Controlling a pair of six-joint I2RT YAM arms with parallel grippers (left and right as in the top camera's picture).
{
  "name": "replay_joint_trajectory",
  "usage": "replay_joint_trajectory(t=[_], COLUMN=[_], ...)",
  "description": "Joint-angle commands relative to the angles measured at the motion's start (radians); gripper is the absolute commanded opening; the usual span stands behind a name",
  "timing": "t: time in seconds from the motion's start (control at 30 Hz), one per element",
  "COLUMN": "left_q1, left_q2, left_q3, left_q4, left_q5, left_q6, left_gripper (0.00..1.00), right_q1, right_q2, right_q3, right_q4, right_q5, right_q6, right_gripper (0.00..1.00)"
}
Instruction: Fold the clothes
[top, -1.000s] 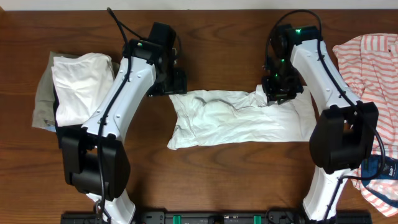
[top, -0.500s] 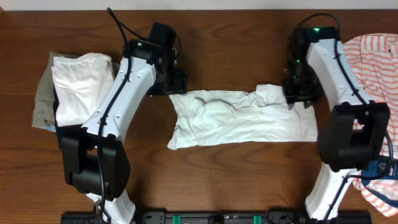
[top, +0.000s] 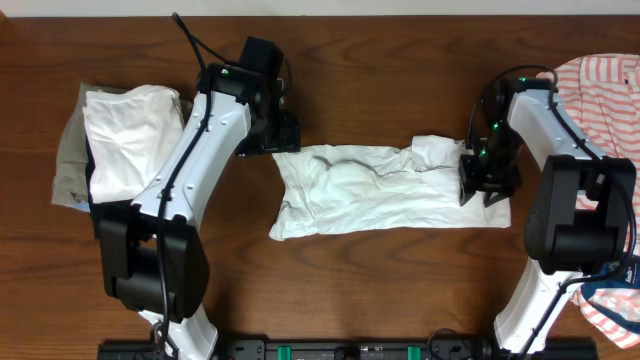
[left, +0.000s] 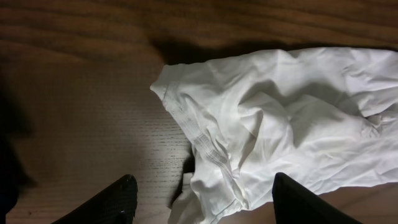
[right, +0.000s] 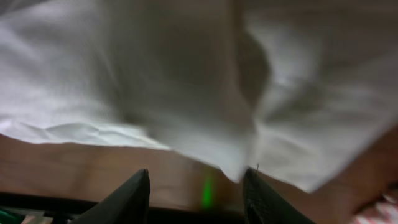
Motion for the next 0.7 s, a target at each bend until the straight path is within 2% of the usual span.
replay_joint_trajectory(t=[0.0,0.27,0.4,0.53,0.6,0.67], left_q1=[0.004,0.004,0.004,0.004,0.004,0.004], left_q2=[0.004,0.004,0.004,0.004,0.004,0.004], left_q3=[-0.012,-0.014,-0.014,-0.014,-0.014,-0.014], left_q4=[-0.006,0.000,0.002,0.002,0.002,0.003], left_q5=[-0.012,-0.012,-0.012,-0.013,-0.013,-0.013], left_q6=[0.016,0.016,0.016,0.016,0.016,0.016], left_gripper=[0.70,0.70,0.70,0.70,0.70,0.70], right_q1=[0.010,0.012,0.027,0.056,0.068,0.073], right_q2=[-0.005,-0.005,-0.006,-0.006,-0.006,-0.006], right_q3=[-0.029,-0.031,-0.031,-0.032,-0.032,-0.032], right_q4=[0.035,0.053,0.049,0.002,-0.015,-0.017], right_q5=[-0.029,-0.101,-0.138,-0.194,-0.136,-0.046], right_q6=[-0.018,-0.057,-0.117,-0.270,-0.279,-0.226], right_gripper=[0.43,0.30,0.30,0.32,0.33,0.32])
